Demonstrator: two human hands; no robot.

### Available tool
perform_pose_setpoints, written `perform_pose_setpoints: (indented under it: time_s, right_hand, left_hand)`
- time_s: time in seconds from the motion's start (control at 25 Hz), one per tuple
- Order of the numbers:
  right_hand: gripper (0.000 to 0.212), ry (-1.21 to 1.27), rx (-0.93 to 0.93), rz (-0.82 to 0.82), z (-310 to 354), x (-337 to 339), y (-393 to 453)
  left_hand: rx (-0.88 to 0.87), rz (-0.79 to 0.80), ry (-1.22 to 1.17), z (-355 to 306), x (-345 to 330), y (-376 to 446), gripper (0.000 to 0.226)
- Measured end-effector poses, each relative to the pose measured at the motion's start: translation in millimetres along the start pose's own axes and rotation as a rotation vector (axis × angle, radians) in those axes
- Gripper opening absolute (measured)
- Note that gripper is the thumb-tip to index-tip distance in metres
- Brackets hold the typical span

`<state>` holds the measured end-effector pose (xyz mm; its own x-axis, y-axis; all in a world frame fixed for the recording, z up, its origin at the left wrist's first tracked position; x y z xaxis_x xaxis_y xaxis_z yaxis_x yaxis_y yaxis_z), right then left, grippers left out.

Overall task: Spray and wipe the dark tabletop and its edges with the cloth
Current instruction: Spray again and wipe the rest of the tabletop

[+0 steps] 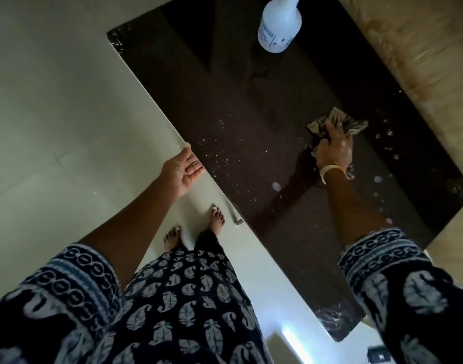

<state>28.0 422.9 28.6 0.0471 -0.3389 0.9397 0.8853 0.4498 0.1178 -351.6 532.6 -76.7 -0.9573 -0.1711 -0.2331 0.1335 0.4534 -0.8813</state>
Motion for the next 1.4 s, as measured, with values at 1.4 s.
perform_pose_setpoints:
  time_s: [1.4]
  right_hand:
    - [0.056, 1.056, -0.513, 0.794, 61.7, -3.3, -232.9]
  left_hand:
    - [-0.273, 0.001, 0.680, 27.2, -6.5, -89.0, 0.009]
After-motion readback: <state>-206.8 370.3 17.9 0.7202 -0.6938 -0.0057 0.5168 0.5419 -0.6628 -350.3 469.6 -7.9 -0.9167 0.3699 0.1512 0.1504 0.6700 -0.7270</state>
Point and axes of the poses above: each hand's wrist, its own y-axis towards the middle knuckle, its own x-axis out of the back of the hand, z = x × y, the point moved 10 cm from there along y, towards the middle knuckle, and after that the axes turned 13 degrees about -z, right-handed, at the moved point
